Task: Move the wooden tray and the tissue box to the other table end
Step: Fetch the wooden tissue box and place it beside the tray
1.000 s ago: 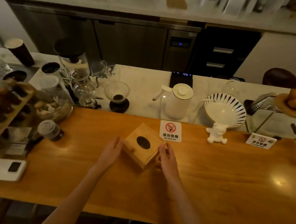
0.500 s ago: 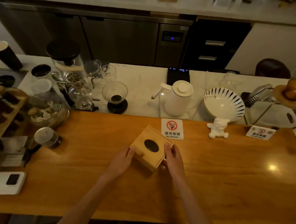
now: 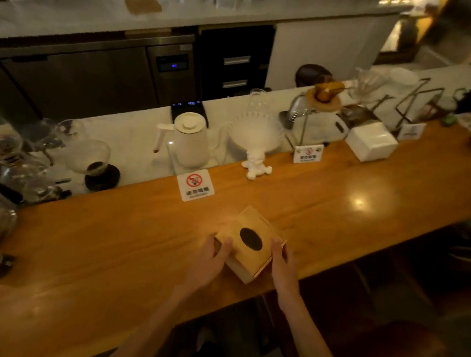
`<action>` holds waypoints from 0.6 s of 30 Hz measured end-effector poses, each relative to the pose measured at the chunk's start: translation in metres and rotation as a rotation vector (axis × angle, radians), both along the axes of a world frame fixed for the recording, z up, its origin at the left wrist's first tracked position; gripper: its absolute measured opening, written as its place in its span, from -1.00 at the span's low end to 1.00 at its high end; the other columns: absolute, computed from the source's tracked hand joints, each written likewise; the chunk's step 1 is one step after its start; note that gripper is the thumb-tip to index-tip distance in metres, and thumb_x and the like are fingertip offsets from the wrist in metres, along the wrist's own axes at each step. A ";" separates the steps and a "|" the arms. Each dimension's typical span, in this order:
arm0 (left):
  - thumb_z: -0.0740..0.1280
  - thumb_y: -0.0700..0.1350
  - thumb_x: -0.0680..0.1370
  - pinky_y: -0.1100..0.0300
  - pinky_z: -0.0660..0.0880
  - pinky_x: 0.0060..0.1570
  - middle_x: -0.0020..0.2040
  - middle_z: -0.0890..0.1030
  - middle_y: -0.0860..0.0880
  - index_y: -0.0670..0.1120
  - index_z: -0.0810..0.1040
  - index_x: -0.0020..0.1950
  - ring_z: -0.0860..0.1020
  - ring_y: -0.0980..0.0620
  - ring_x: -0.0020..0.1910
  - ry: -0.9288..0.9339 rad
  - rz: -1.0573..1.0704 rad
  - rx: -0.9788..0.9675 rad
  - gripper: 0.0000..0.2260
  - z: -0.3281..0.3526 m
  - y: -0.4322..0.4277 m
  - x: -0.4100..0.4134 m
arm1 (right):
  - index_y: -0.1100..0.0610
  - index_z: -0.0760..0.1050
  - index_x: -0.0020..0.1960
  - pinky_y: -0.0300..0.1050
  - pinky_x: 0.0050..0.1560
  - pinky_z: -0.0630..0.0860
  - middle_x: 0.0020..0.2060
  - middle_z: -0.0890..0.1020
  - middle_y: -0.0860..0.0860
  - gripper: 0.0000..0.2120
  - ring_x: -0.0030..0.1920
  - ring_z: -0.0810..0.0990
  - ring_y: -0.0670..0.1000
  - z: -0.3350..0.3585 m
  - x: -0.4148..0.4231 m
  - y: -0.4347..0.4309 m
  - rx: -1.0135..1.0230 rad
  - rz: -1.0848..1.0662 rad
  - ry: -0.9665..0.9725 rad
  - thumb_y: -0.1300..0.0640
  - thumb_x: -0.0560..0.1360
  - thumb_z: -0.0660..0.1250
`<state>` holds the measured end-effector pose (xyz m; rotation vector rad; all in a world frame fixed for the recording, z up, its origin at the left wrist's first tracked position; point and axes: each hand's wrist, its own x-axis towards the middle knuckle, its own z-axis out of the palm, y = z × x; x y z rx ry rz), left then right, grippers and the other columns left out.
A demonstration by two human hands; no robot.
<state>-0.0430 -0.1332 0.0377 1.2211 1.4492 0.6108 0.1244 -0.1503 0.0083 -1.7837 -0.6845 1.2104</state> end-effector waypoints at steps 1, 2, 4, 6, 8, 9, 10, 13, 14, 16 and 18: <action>0.19 0.18 0.63 0.39 0.37 0.25 0.38 0.40 0.05 0.00 0.26 0.45 0.42 0.10 0.34 -0.064 -0.002 0.006 -0.54 0.004 -0.008 0.015 | -0.21 0.39 0.37 0.20 0.36 0.46 0.32 0.52 -0.04 -0.52 0.36 0.48 0.10 0.004 0.014 -0.013 0.035 -0.022 0.027 -0.35 0.51 0.23; 0.22 0.29 0.57 0.29 0.37 0.32 0.45 0.34 0.03 0.01 0.19 0.51 0.39 0.07 0.38 -0.120 0.002 -0.008 -0.39 0.006 -0.018 0.029 | -0.26 0.40 0.33 0.22 0.33 0.49 0.32 0.53 -0.07 -0.54 0.33 0.51 0.08 0.008 0.027 -0.026 0.072 -0.048 0.046 -0.38 0.49 0.26; 0.29 0.49 0.36 0.11 0.52 0.25 0.52 0.25 0.00 0.16 0.09 0.54 0.34 -0.03 0.45 -0.243 0.011 -0.066 -0.13 0.013 -0.040 0.060 | -0.21 0.38 0.41 0.19 0.28 0.54 0.33 0.52 -0.08 -0.47 0.30 0.53 0.03 0.015 0.055 -0.058 0.125 -0.102 0.096 -0.34 0.50 0.29; 0.35 0.48 0.31 0.26 0.63 -0.09 0.48 0.28 -0.01 0.15 0.11 0.52 0.39 -0.05 0.41 -0.330 -0.031 -0.045 -0.10 0.016 -0.063 0.090 | -0.07 0.33 0.49 0.11 0.23 0.59 0.33 0.50 -0.05 -0.43 0.27 0.55 -0.01 0.026 0.083 -0.094 0.183 -0.136 0.133 -0.22 0.54 0.32; 0.38 0.34 0.43 0.13 0.66 -0.14 0.43 0.36 -0.01 0.21 0.20 0.45 0.47 -0.07 0.35 -0.403 -0.086 -0.017 -0.32 0.019 -0.088 0.119 | 0.00 0.33 0.45 0.02 0.20 0.61 0.30 0.50 -0.04 -0.45 0.24 0.56 -0.02 0.035 0.115 -0.135 0.198 -0.144 0.152 -0.18 0.55 0.34; 0.39 0.27 0.48 -0.02 0.67 -0.10 0.43 0.38 -0.01 0.27 0.24 0.40 0.50 -0.09 0.33 -0.434 -0.104 -0.018 -0.44 0.021 -0.100 0.130 | 0.00 0.34 0.40 0.01 0.20 0.60 0.27 0.52 -0.04 -0.46 0.23 0.56 -0.02 0.035 0.130 -0.153 0.181 -0.136 0.144 -0.22 0.53 0.34; 0.39 0.23 0.50 -0.11 0.66 -0.06 0.42 0.39 -0.01 0.30 0.28 0.37 0.51 -0.10 0.32 -0.440 -0.133 -0.034 -0.50 0.022 -0.115 0.144 | -0.01 0.36 0.33 0.03 0.22 0.58 0.23 0.54 -0.03 -0.45 0.20 0.57 -0.03 0.037 0.149 -0.177 0.158 -0.133 0.123 -0.30 0.49 0.32; 0.33 0.11 0.59 -0.06 0.66 -0.08 0.38 0.46 -0.01 0.22 0.27 0.42 0.55 -0.10 0.25 -0.401 -0.236 -0.097 -0.56 0.023 -0.159 0.191 | -0.03 0.47 0.27 0.18 0.31 0.51 0.17 0.61 -0.02 -0.21 0.19 0.59 0.01 0.036 0.207 -0.248 0.032 -0.111 0.074 -0.59 0.31 0.22; 0.29 0.08 0.61 0.00 0.66 -0.13 0.34 0.49 -0.01 0.18 0.27 0.43 0.57 -0.08 0.22 -0.395 -0.289 -0.112 -0.59 0.026 -0.176 0.210 | -0.06 0.47 0.32 0.19 0.33 0.49 0.21 0.61 -0.03 -0.19 0.23 0.59 0.03 0.035 0.225 -0.276 0.015 -0.120 0.097 -0.61 0.32 0.20; 0.23 0.03 0.64 0.15 0.64 -0.24 0.26 0.52 0.01 0.16 0.30 0.38 0.58 -0.03 0.14 -0.381 -0.425 -0.121 -0.69 0.033 -0.208 0.248 | -0.09 0.43 0.40 0.16 0.30 0.52 0.27 0.59 -0.04 -0.26 0.28 0.57 0.03 0.042 0.255 -0.332 0.039 -0.149 0.137 -0.54 0.42 0.18; 0.20 0.01 0.65 0.19 0.61 -0.26 0.22 0.54 0.02 0.13 0.32 0.37 0.59 -0.01 0.10 -0.355 -0.568 -0.140 -0.71 0.036 -0.233 0.284 | -0.13 0.41 0.42 0.11 0.22 0.59 0.28 0.58 -0.03 -0.34 0.27 0.59 0.03 0.049 0.279 -0.377 0.079 -0.199 0.176 -0.48 0.46 0.19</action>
